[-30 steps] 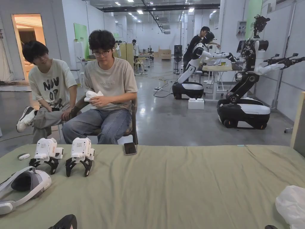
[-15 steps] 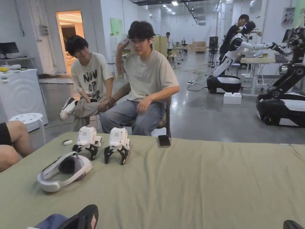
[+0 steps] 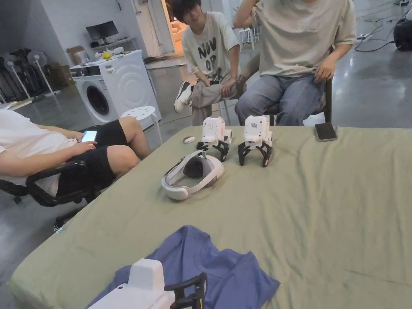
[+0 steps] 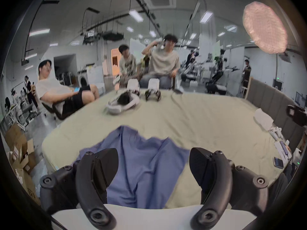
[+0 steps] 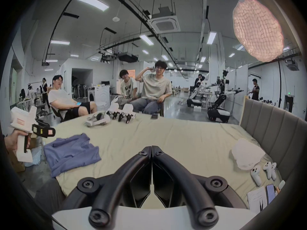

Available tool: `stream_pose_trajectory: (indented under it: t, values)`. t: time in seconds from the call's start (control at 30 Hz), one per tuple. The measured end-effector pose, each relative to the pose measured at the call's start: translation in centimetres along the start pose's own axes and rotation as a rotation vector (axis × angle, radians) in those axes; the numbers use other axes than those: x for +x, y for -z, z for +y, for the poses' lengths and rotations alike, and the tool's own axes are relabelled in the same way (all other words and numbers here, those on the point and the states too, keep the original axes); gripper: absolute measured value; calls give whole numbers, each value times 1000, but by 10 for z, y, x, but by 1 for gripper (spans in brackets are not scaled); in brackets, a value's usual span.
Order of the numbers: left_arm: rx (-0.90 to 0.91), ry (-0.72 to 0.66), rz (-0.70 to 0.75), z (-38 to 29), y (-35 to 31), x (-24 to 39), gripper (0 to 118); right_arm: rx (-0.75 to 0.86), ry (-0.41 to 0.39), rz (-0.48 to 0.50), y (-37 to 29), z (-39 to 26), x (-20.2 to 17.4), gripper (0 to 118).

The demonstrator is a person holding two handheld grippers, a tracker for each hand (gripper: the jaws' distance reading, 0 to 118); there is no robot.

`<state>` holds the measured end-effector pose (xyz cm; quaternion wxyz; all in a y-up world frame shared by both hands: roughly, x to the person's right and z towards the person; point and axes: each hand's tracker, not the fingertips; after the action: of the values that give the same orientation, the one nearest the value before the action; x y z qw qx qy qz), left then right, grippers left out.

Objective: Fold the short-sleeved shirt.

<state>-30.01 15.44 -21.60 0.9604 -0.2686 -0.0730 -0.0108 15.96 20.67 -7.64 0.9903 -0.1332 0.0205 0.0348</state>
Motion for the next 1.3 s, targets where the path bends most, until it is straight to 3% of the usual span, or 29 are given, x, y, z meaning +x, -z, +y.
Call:
stream_pose_trajectory:
  t: [0.3,0.47,0.57,0.63,0.77,0.83,1.07,1.17,1.3]
  values:
    - [-261,-44,-28,-32,147,-50,89,-145,68,-29,18,-32,7,0]
    - [-371,-90,22,-49,198,-65,71,-221,88,-67,30,-49,13,0]
    - [-339,-99,3,-50,195,-66,70,-238,94,-68,29,-55,17,0]
    - [-360,-79,-9,-48,196,-68,60,-251,100,-72,29,-61,19,0]
    - [-383,-88,-4,-42,199,-69,25,-275,133,-80,27,-68,22,0]
    - [-393,-58,28,-41,201,-65,2,-276,148,-80,23,-68,24,0]
    - [-325,-84,68,-9,179,-56,0,-225,115,-97,4,-54,31,0]
    - [-225,-243,-23,23,150,-67,0,-182,144,-104,-7,-51,37,0]
    - [-89,-241,-78,62,116,-57,0,-147,196,-107,-20,-52,44,0]
